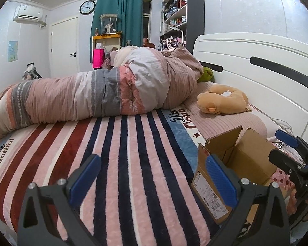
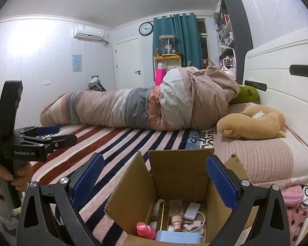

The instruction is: Organize rigid objects

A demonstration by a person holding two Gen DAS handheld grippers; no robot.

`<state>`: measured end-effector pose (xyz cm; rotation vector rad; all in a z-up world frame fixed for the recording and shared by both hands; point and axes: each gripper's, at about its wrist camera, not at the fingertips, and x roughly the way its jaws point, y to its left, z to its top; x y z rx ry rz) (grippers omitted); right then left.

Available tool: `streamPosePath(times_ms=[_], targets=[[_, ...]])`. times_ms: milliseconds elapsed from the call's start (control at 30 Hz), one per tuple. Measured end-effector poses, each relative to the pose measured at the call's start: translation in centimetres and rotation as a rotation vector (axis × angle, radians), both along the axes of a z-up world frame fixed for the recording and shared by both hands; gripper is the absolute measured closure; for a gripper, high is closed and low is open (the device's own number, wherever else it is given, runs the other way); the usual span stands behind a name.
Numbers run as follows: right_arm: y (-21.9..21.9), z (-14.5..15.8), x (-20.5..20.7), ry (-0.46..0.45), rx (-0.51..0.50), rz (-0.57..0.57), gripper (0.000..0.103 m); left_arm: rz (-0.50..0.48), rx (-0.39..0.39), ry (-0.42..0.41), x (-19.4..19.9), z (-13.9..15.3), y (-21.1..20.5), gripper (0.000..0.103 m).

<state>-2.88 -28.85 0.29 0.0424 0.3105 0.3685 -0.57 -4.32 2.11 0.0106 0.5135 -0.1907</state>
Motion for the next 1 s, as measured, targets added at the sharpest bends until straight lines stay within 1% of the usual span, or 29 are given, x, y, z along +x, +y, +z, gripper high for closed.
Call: streamPosePath(times_ms=[1000], targets=[[-0.31, 0.12, -0.07, 0.002, 0.007, -0.013, 0.003, 0.001, 0.003, -0.001, -0.11, -0.04, 0.21, 0.002]])
